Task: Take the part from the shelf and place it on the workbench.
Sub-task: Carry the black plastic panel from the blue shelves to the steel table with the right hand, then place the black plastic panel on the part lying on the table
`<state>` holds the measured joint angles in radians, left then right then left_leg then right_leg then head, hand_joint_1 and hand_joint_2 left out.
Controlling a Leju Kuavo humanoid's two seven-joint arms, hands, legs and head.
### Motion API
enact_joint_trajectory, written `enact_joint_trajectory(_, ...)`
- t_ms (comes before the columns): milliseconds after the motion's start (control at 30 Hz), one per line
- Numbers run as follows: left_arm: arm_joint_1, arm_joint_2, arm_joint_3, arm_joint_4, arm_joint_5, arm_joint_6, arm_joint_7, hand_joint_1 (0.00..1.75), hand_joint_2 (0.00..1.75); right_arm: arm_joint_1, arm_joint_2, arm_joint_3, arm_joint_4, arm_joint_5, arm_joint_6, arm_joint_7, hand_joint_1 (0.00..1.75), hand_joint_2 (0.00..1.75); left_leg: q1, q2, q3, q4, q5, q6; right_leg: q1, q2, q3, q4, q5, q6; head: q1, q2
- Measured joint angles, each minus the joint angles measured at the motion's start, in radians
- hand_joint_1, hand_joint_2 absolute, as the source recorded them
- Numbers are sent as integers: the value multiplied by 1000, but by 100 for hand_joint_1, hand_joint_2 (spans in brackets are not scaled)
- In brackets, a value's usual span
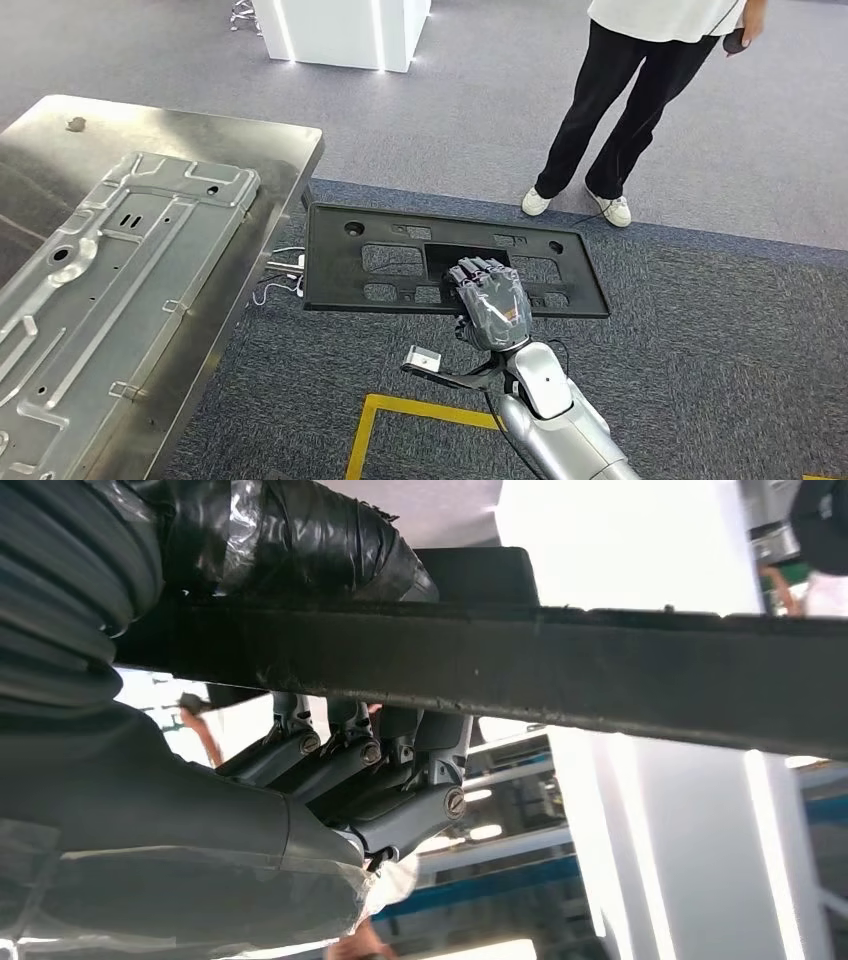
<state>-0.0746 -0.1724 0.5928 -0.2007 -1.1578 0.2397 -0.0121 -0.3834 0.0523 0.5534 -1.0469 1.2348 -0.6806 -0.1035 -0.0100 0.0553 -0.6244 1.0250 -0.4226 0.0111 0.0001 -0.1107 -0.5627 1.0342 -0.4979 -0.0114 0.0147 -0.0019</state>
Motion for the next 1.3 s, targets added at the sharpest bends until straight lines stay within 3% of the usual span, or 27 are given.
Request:
enact_joint_trajectory(33, 1, 0, 0, 0, 0, 0, 0, 0, 175, 0, 1, 0, 0, 0, 0, 0, 166, 175, 3, -12, 2, -5, 2, 6, -1, -6, 2, -1, -3, 6, 0, 0)
enact_joint_trajectory(67, 3, 0, 0, 0, 0, 0, 0, 0, 175, -1, 1, 0, -1, 0, 0, 0, 166, 175, 5, -23, 5, -11, 5, 11, -2, 3, 2, 4, -9, 12, 1, 0)
enact_joint_trajectory(133, 2, 0, 0, 0, -1, 0, 0, 0, 175, -3, 1, 0, -1, -1, 0, 0, 166, 175, 12, -44, 14, -23, 10, 23, -5, 51, -21, 60, -45, 19, 2, 0)
enact_joint_trajectory(200, -3, 0, 0, 0, -2, 0, 0, 0, 175, -1, -2, 0, 0, -2, 0, 0, 166, 175, 11, -65, 15, -24, 10, 30, -8, 97, -83, 185, -102, 21, 2, 0)
enact_joint_trajectory(233, -4, 0, 0, 0, -3, 0, 0, 0, 175, 2, -3, 0, 1, -2, 0, 0, 166, 175, 11, -78, 15, -23, 9, 31, -8, 105, -115, 241, -118, 22, 2, 0)
enact_joint_trajectory(267, -3, 0, 0, 0, -3, -1, 0, 0, 175, 4, -5, 0, 2, -3, 0, 0, 166, 175, 11, -93, 15, -21, 8, 31, -8, 108, -136, 270, -116, 22, 2, 0)
enact_joint_trajectory(300, -2, 0, 0, 0, -3, -1, 0, 0, 175, 5, -6, 0, 2, -3, 0, 0, 166, 175, 11, -107, 15, -18, 6, 31, -9, 110, -139, 262, -95, 23, 2, 0)
enact_joint_trajectory(333, -1, 0, 0, 0, -3, -2, 0, 0, 175, 5, -7, 0, 2, -3, 0, 0, 166, 175, 12, -121, 15, -13, 4, 28, -11, 115, -122, 213, -56, 22, 2, 0)
enact_joint_trajectory(400, -1, 0, 1, 0, -3, -2, 0, 0, 175, 3, -7, 1, 2, -4, 0, 0, 166, 175, 12, -146, 13, -1, -3, 21, -17, 150, -70, 84, 9, 20, 2, 0)
enact_joint_trajectory(467, -1, 0, 1, 0, -3, -3, 0, 0, 175, 3, -8, 1, 2, -4, 0, 0, 166, 175, 13, -167, 5, 7, -5, 11, -19, 181, -44, 23, 26, 18, 2, 0)
enact_joint_trajectory(533, 2, 0, 1, 0, -3, -3, 0, 0, 175, 2, -8, 1, 2, -4, 0, 0, 166, 175, 16, -185, -1, 4, -2, -2, -17, 172, -40, 18, 26, 11, 2, 0)
enact_joint_trajectory(567, 4, 0, 1, 0, -3, -3, 0, 0, 175, 1, -7, 1, 2, -4, 0, 0, 166, 175, 17, -179, -4, 7, -4, -7, -17, 161, -37, 13, 28, 5, 2, 0)
enact_joint_trajectory(633, 4, 0, 1, 0, -3, -3, 0, 0, 175, -2, -4, 2, 2, -5, 0, 0, 166, 175, 14, -133, -27, 56, -34, -17, -19, 137, -29, 1, 32, -9, -1, 0)
enact_joint_trajectory(700, 1, 0, 1, 0, -3, -3, 0, 0, 175, -2, -4, 1, 2, -6, 0, 0, 166, 175, 16, -82, -83, 171, -89, -24, -16, 110, -25, -2, 30, -18, -3, 0)
enact_joint_trajectory(767, 0, 0, 1, 0, -3, -3, 0, 0, 175, 0, -5, 1, 2, -6, 0, 0, 166, 175, 22, -67, -131, 261, -116, -30, -14, 83, -23, -2, 27, -20, -3, 0)
enact_joint_trajectory(800, 1, -1, 1, 0, -3, -3, 0, 0, 175, 0, -5, 2, 2, -6, 0, 0, 166, 175, 24, -64, -131, 260, -104, -32, -13, 70, -22, -2, 24, -19, -3, 0)
enact_joint_trajectory(833, 2, -1, 1, 0, -3, -3, 0, 0, 175, 0, -5, 2, 2, -6, 0, 0, 166, 175, 25, -58, -112, 221, -77, -32, -14, 58, -19, -2, 22, -16, -3, 0)
enact_joint_trajectory(900, 2, 0, 1, 0, -3, -4, 0, 0, 175, -1, -5, 2, 2, -6, 0, 0, 166, 175, 22, -25, -42, 89, -19, -29, -12, 37, -12, -2, 15, -9, -3, 0)
enact_joint_trajectory(967, -1, 0, 1, 0, -3, -5, 0, 0, 175, -3, -5, 2, 2, -9, 0, 0, 166, 175, 14, -2, -2, 11, 1, -17, -7, 19, -6, -1, 9, 1, -2, 0)
enact_joint_trajectory(1067, 2, 0, 2, 0, -3, -6, 2, 0, 175, -7, -4, 6, 2, -13, 0, 0, 166, 175, 10, -24, 1, -2, -1, 3, -6, 2, 1, -2, 1, 17, -2, 0)
enact_joint_trajectory(1133, 2, 0, 2, 0, -3, -6, 3, 0, 175, -9, -3, 9, 1, -14, 0, 0, 166, 175, 14, -43, 8, -10, 2, 16, -11, 39, -13, 39, -28, 27, -2, 0)
enact_joint_trajectory(1200, -2, 0, 2, 0, -3, -6, 3, 0, 175, -8, -4, 10, 2, -15, 0, 0, 166, 175, 14, -62, 11, -12, 2, 26, -13, 90, -71, 155, -84, 29, -2, 0)
enact_joint_trajectory(1233, -4, 0, 2, 0, -3, -6, 3, 0, 175, -6, -5, 11, 2, -15, 0, 0, 166, 175, 13, -74, 11, -11, 1, 29, -13, 102, -108, 220, -107, 30, -2, 0)
enact_joint_trajectory(1267, -4, 0, 2, 0, -3, -7, 4, 0, 175, -4, -6, 11, 3, -15, 0, 0, 166, 175, 12, -87, 11, -9, 1, 30, -13, 107, -136, 265, -114, 29, -2, 0)
enact_joint_trajectory(1300, -4, 0, 3, 0, -3, -7, 4, 0, 175, -2, -8, 12, 4, -15, 0, 0, 166, 175, 11, -100, 12, -8, 0, 30, -13, 109, -148, 274, -102, 28, -2, 0)
